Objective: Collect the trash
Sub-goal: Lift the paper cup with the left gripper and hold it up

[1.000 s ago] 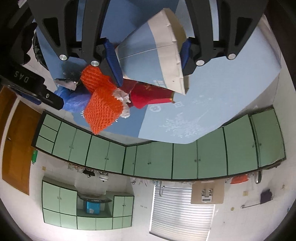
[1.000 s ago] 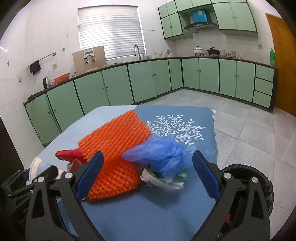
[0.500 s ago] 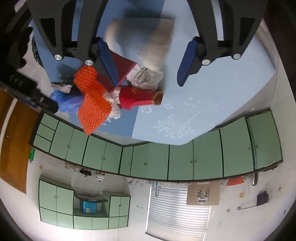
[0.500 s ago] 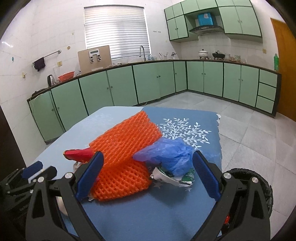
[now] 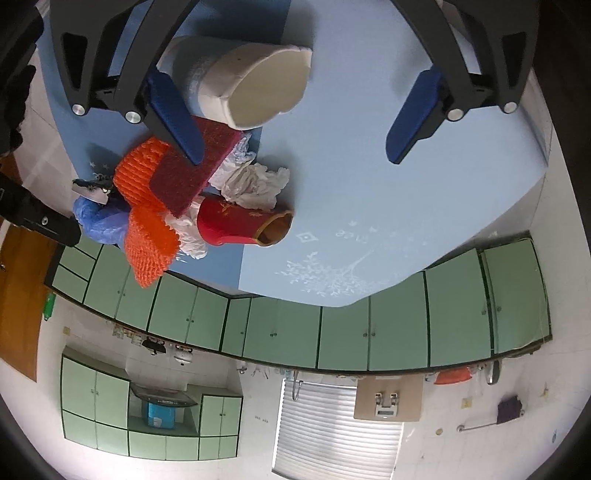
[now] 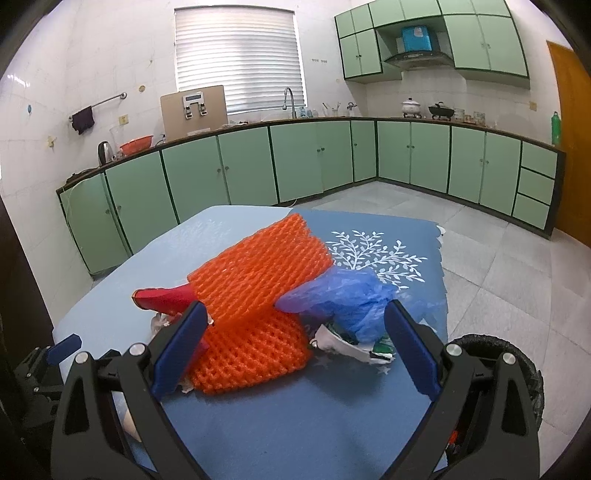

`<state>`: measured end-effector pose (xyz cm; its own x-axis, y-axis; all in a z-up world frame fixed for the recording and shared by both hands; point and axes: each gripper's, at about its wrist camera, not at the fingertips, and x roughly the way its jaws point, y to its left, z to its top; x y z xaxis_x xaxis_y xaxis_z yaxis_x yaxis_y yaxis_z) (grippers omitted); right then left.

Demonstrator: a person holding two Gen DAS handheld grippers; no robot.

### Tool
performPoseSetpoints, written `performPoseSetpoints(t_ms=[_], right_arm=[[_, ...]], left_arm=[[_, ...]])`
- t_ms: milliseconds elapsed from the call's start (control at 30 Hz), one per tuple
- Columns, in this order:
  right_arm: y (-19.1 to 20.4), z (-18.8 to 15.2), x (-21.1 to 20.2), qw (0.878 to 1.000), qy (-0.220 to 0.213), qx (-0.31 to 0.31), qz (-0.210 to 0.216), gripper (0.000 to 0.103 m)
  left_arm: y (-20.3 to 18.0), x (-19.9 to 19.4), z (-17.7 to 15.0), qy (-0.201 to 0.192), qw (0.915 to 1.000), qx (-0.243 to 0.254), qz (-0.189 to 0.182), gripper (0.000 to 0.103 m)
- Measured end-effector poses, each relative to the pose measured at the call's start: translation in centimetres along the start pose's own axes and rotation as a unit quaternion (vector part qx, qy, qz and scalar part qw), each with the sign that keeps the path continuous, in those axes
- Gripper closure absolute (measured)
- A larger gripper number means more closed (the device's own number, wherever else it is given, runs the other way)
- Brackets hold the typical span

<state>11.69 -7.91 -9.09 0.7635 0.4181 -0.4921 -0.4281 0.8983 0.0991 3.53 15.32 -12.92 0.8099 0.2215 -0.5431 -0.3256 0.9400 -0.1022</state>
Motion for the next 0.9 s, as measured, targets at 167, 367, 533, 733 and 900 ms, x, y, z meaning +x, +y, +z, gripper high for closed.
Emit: performPoseSetpoints(t_ms=[167, 367, 533, 733, 900], right_arm=[[0.1, 0.0, 0.0, 1.000, 0.001, 0.000, -0.002, 0.009], [-0.2, 0.0, 0.1, 1.000, 0.000, 0.004, -0.004, 0.009], [-0.6, 0.0, -0.2, 1.000, -0.004, 0.002, -0.010, 0.009], [-1.2, -0.1, -0.6, 1.000, -0.010, 0.005, -0.018, 0.009], [-2.0, 0.0, -0.8, 1.000, -0.013, 0.014, -0.024, 0.009]], left_arm=[[0.0, 0.2, -0.8, 0.027, 0.9992, -0.019, -0.023, 0.005], [-0.9, 1.3, -2.2, 0.075, 0.9948, -0.033, -0.059, 0.007], [-1.9, 1.5, -2.6, 0.081, 0.9932, -0.033, -0.078, 0.010], [-4.2, 2.2, -3.7, 0.074, 0.9936, 0.012, -0.085, 0.013], [-4.9, 2.9, -3.8, 0.065, 0.9948, 0.023, -0.075, 0.017]])
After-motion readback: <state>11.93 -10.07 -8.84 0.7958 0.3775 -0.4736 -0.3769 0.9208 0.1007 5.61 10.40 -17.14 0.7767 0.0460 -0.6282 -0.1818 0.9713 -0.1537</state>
